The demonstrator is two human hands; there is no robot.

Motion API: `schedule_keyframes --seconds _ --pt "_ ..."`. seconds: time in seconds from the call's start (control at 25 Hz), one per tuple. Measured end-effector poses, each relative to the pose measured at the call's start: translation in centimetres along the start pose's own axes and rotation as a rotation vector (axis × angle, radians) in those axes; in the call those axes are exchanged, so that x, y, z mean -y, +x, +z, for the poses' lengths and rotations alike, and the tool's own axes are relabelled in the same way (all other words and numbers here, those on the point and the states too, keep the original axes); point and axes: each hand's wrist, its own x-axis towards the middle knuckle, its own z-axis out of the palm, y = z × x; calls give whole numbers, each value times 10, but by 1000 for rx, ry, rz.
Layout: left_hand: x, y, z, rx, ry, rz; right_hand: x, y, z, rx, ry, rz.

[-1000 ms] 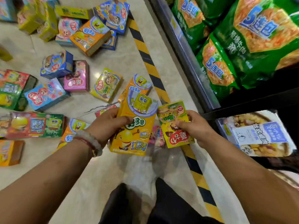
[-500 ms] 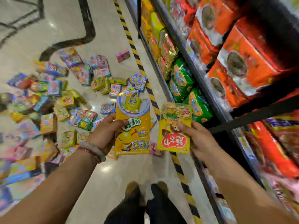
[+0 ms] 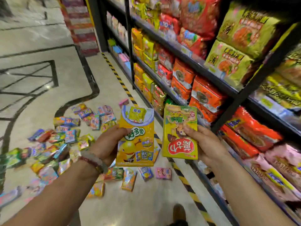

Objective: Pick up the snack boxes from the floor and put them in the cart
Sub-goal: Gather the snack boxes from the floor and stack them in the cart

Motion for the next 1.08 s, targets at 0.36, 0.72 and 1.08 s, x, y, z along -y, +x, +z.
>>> schedule_keyframes --seconds 0.36,0.72,1.08 --pt "-7 -65 46 329 188 -71 -39 -152 -38 -417 170 -120" --pt "93 -186 185 688 400 -241 -113 -369 -139 -811 327 -252" --pt "261 -416 305 1134 630 -543 -244 -653 -186 -1295 553 -345"
